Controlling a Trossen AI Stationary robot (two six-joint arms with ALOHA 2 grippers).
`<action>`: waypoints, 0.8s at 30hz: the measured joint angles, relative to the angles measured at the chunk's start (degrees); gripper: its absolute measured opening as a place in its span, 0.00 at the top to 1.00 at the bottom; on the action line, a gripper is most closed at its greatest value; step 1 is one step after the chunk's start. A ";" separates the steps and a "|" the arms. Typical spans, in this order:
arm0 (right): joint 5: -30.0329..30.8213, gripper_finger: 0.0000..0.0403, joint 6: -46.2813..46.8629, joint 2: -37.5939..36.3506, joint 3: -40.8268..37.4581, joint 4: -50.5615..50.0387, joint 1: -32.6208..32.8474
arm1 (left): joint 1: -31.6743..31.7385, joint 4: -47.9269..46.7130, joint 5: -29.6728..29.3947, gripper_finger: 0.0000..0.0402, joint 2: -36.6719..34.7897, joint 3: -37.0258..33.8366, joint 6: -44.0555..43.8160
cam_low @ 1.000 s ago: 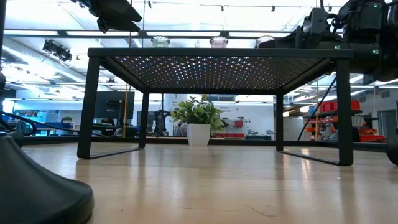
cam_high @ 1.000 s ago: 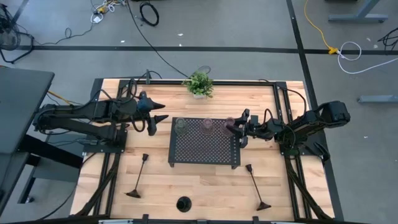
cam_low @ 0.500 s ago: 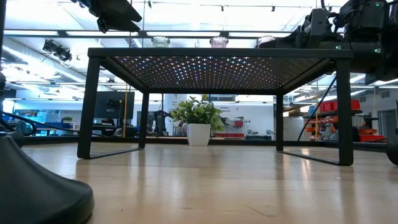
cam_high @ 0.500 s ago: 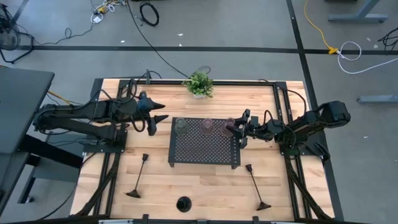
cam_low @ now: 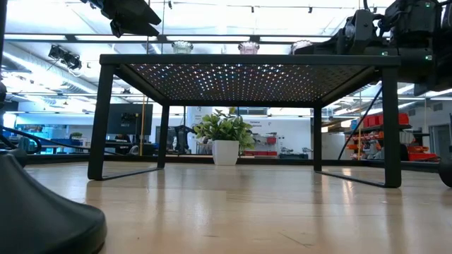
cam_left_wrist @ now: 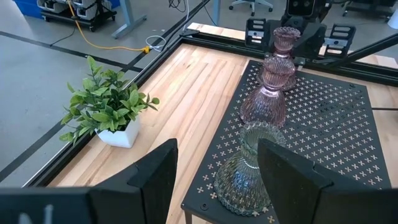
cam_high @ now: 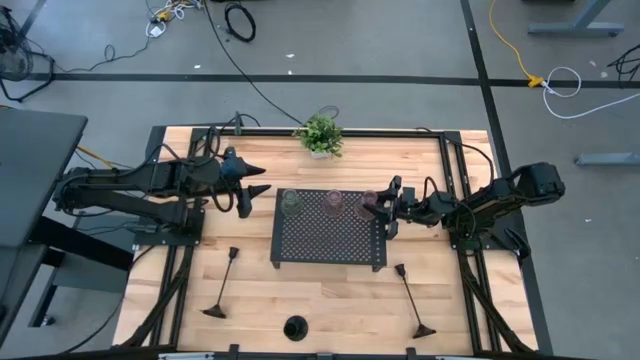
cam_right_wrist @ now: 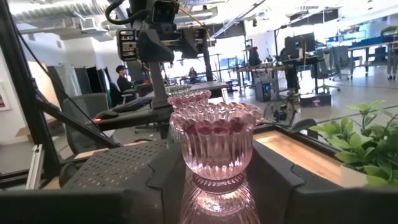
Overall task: Pick & Place candle stick holders
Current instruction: Put the pink glass candle holder on the shelf aligned with the other glass candle holders, then put the right black candle holder on the shelf
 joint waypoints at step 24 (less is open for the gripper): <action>-0.30 0.32 1.69 -0.07 -0.22 0.33 0.02 | -0.01 -0.07 0.02 0.44 0.02 0.00 -0.02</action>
